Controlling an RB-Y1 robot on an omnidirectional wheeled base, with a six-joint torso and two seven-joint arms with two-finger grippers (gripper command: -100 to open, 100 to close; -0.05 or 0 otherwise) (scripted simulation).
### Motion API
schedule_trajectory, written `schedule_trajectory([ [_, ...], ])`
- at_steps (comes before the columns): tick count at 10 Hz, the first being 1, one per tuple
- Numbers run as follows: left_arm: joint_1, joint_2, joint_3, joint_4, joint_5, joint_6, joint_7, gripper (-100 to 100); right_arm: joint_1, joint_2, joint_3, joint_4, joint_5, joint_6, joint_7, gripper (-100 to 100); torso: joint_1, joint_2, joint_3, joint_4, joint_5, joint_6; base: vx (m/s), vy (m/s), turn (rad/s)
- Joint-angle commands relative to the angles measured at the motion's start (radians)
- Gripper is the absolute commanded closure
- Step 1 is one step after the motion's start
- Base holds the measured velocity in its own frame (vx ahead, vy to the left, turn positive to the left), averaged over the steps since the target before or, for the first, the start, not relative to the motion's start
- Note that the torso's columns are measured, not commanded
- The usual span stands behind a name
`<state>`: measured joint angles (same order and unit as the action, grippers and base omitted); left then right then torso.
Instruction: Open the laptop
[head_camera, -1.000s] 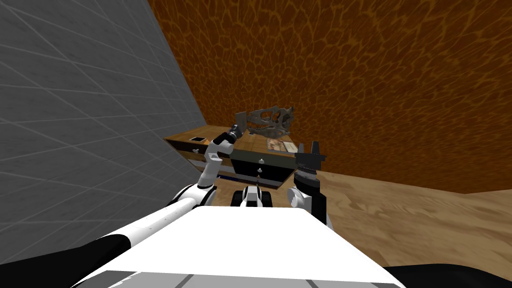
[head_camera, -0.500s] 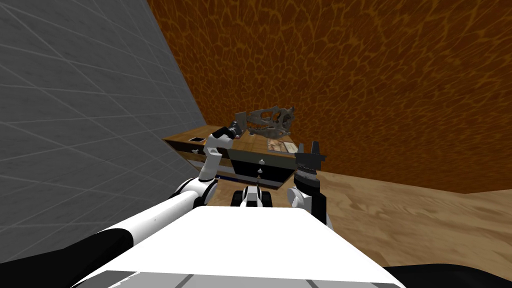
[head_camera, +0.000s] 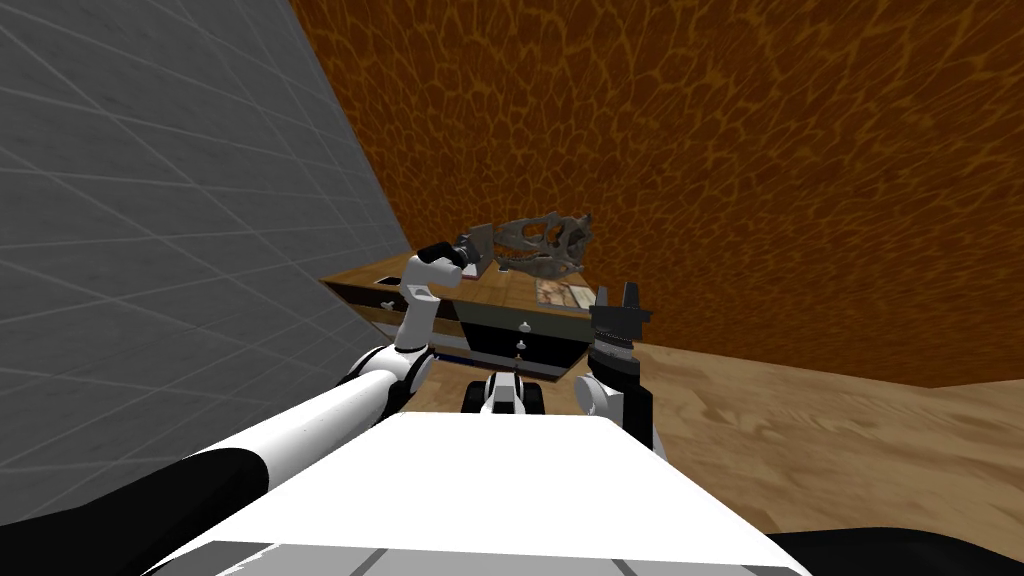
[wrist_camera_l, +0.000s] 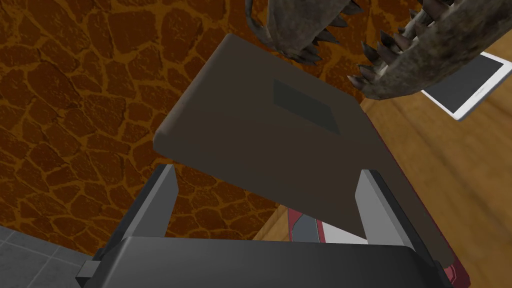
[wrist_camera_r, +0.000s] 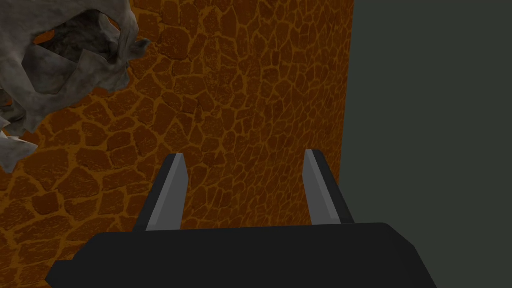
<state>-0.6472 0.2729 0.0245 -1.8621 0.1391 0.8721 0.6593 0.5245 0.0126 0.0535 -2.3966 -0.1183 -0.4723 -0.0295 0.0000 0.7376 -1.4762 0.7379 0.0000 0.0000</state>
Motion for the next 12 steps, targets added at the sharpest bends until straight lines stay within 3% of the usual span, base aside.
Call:
schedule_trajectory([
  [1, -0.042, 0.026, 0.012, 0.006, -0.002, 0.05, 0.037, -100, 0.0, 0.0, 0.0, 0.0, 0.0, 0.0, 0.0, 0, 0.0, 0.0, 0.0, 0.0, 0.0, 0.0, 0.045, 0.004, 0.005],
  [3, -0.071, 0.055, 0.021, 0.006, -0.002, 0.086, 0.062, -100, 0.0, 0.0, 0.0, 0.0, 0.0, 0.0, 0.0, 0, 0.0, 0.0, 0.0, 0.0, 0.0, 0.0, 0.068, -0.003, 0.012],
  [6, -0.069, 0.05, 0.02, 0.003, -0.002, 0.084, 0.057, -100, 0.0, 0.0, 0.0, 0.0, 0.0, 0.0, 0.0, 0, 0.0, -0.002, -0.001, 0.0, 0.0, 0.0, 0.075, -0.005, -0.007],
  [7, -0.071, 0.051, 0.02, 0.001, -0.002, 0.086, 0.057, 100, 0.0, 0.0, 0.0, 0.0, 0.0, 0.0, 0.0, 0, 0.0, -0.001, -0.001, -0.001, 0.0, 0.001, 0.007, 0.0, 0.014],
  [8, -0.065, 0.031, 0.046, -0.007, 0.015, 0.089, 0.095, 100, 0.0, 0.0, 0.0, 0.0, 0.0, 0.0, 0.0, 0, 0.0, -0.001, -0.001, -0.002, 0.0, 0.001, 0.013, 0.039, 0.054],
  [12, -0.051, -0.008, 0.095, -0.02, 0.049, 0.097, 0.17, 100, 0.0, 0.0, 0.0, 0.0, 0.0, 0.0, 0.0, 0, 0.0, 0.001, 0.001, 0.0, 0.0, 0.0, 0.002, 0.04, 0.004],
])
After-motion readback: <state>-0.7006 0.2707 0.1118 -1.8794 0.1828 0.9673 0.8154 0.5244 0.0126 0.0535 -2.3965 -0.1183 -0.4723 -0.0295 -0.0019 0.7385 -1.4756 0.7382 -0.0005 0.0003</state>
